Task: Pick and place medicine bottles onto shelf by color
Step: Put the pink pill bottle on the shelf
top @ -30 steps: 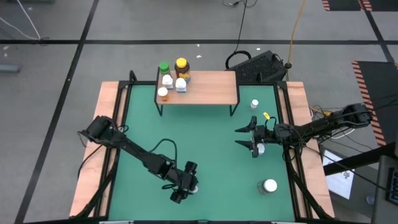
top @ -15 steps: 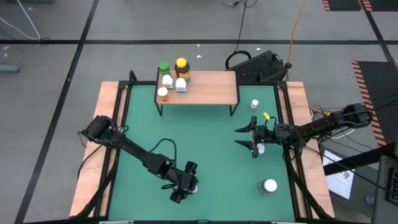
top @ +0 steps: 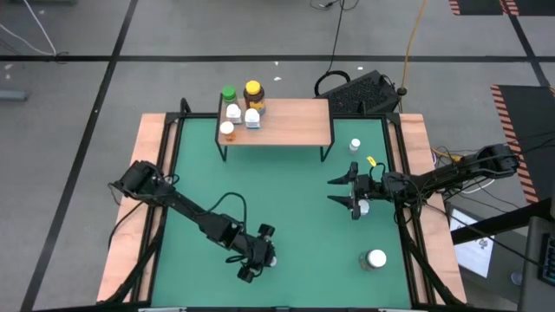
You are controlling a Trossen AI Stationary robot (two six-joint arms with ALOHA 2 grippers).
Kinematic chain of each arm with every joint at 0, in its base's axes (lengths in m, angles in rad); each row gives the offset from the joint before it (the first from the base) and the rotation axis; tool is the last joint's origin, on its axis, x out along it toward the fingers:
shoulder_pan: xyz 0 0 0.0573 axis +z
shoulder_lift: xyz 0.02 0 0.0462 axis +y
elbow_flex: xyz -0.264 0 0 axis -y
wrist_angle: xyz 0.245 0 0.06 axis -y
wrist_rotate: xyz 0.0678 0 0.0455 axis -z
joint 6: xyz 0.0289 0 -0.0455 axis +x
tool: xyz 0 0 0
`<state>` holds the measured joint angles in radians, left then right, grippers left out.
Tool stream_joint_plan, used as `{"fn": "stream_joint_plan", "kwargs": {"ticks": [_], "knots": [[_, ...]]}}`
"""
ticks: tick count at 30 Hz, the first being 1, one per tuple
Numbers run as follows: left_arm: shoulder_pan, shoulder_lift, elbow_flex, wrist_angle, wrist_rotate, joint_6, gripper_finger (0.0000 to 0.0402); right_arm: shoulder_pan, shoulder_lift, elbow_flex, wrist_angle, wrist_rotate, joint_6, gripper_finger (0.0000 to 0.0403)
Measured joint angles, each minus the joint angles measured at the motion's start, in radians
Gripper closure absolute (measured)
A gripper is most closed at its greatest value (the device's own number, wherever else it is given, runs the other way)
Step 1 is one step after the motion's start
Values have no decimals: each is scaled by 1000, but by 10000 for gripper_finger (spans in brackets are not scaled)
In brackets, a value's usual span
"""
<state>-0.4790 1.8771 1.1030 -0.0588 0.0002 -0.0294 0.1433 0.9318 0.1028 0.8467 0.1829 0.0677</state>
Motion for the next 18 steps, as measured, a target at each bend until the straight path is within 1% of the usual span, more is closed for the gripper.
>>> {"fn": "stream_joint_plan", "kwargs": {"ticks": [3,6,8,10,12,15,18], "knots": [[6,-6,0,-10,3,-10,268,0,0,0,1,0,0,177],[23,-38,0,-60,2,-49,248,0,0,0,1,0,0,177],[43,-79,0,-138,2,-65,237,0,0,0,2,0,0,177],[70,-125,0,-194,-1,-81,236,0,0,0,0,0,0,177],[99,-184,0,-263,-27,-85,243,0,0,0,2,0,-1,177],[153,-281,1,-310,-84,-82,259,0,0,0,-3,0,-1,177],[222,-387,1,-376,-143,-81,264,0,0,0,-7,0,-1,177]]}}
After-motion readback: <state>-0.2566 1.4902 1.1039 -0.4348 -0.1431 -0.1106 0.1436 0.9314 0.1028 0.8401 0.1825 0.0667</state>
